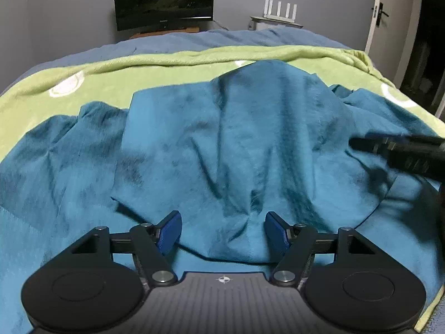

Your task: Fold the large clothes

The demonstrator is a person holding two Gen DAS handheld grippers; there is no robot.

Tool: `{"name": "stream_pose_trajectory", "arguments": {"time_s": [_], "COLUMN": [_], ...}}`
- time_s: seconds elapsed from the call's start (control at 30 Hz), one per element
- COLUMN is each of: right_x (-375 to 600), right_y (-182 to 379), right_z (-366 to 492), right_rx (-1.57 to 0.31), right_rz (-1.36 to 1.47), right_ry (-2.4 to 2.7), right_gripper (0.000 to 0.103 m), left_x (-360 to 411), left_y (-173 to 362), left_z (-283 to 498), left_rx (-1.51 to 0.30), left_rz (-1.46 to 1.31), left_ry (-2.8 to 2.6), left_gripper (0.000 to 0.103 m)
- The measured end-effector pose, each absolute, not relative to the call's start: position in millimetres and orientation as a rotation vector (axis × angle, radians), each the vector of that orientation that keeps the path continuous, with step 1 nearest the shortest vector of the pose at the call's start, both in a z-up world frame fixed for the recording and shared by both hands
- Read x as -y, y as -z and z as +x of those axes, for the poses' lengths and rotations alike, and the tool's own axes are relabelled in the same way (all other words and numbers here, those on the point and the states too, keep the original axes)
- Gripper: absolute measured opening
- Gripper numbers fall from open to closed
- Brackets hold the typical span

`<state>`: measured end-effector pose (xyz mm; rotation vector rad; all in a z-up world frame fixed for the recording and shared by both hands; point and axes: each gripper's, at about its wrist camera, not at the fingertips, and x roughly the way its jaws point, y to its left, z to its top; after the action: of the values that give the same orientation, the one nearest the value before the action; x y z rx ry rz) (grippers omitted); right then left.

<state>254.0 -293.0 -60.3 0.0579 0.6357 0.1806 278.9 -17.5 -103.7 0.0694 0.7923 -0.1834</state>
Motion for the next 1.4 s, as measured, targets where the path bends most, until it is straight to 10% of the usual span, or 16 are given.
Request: {"name": "stream_pose_trajectory", "arguments": {"time_s": [0.93, 1.4], "right_x": [415, 449], "right_y": [46, 82], "right_z": [281, 321], "right_rx": [-0.489, -0.627], "right_rz": [0.358, 0.382], "right_ry": [0.114, 0.147], "right_gripper": [0.043, 0.061], "left_x": [-96, -205], "left_y": [37, 100], "left_z": [297, 361], "left_rx": [-0.605, -0.766], "left_rz": [-0.011, -0.297], "left_ry": [-0.027, -0.173], "left_gripper": [0.081, 0.09]}}
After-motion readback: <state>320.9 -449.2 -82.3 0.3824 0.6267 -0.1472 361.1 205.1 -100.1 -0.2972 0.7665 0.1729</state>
